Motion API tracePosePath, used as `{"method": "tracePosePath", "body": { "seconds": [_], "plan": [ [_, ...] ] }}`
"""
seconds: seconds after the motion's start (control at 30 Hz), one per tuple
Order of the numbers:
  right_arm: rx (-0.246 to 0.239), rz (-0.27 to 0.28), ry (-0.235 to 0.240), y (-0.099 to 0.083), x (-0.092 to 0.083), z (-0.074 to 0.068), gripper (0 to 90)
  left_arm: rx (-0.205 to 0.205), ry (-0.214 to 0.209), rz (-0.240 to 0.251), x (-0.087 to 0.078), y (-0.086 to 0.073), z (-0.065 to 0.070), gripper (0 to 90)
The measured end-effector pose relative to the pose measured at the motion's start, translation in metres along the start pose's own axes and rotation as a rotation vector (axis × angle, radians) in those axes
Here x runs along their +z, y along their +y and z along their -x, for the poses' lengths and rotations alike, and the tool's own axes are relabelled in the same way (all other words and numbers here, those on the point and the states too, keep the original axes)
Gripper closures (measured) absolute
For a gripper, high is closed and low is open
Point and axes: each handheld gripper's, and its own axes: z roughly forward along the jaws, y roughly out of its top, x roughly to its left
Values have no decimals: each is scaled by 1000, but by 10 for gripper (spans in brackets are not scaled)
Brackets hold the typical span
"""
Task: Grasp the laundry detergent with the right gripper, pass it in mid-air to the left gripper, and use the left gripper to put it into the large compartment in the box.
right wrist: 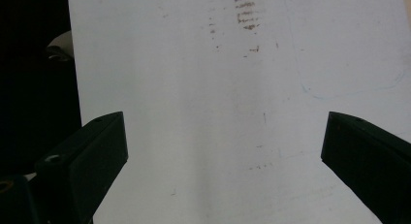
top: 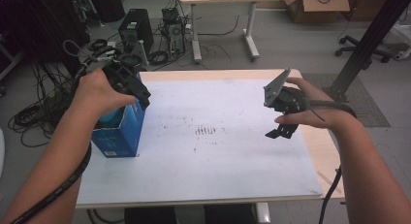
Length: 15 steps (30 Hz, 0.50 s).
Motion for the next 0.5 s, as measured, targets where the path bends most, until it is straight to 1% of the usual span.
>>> {"method": "tracePosePath", "body": {
  "seconds": [0.07, 0.1, 0.13, 0.2, 0.23, 0.27, 0.4, 0.43, 0.47, 0.5],
  "plan": [
    [1, -2, -3, 1, -3, 2, 28, 52, -4, 3, -1, 3, 5, 2],
    [-1, -3, -5, 2, -4, 2, 28, 95, 0, 3, -1, 4, 10, 2],
    [-1, -5, -5, 2, -5, 3, 28, 124, 1, 0, -1, 6, 13, 2],
    [-3, -13, -3, 3, -5, 4, 28, 211, 1, -12, -1, 8, 22, 2],
    [2, -18, -1, 3, -5, 4, 28, 243, -2, -18, 0, 9, 25, 3],
    [0, -22, 1, 4, -4, 5, 28, 273, -1, -14, 0, 10, 28, 2],
    [-4, -45, 14, 5, 1, 5, 29, 419, -9, 23, -1, 13, 42, 3],
    [-6, -54, 18, 6, 2, 5, 30, 444, -11, 28, -2, 13, 44, 3],
    [-6, -58, 18, 6, 3, 5, 30, 490, -7, 32, -2, 13, 49, 3],
    [-6, -62, 19, 7, 4, 5, 30, 511, -6, 30, -2, 13, 51, 3]
  ]
}}
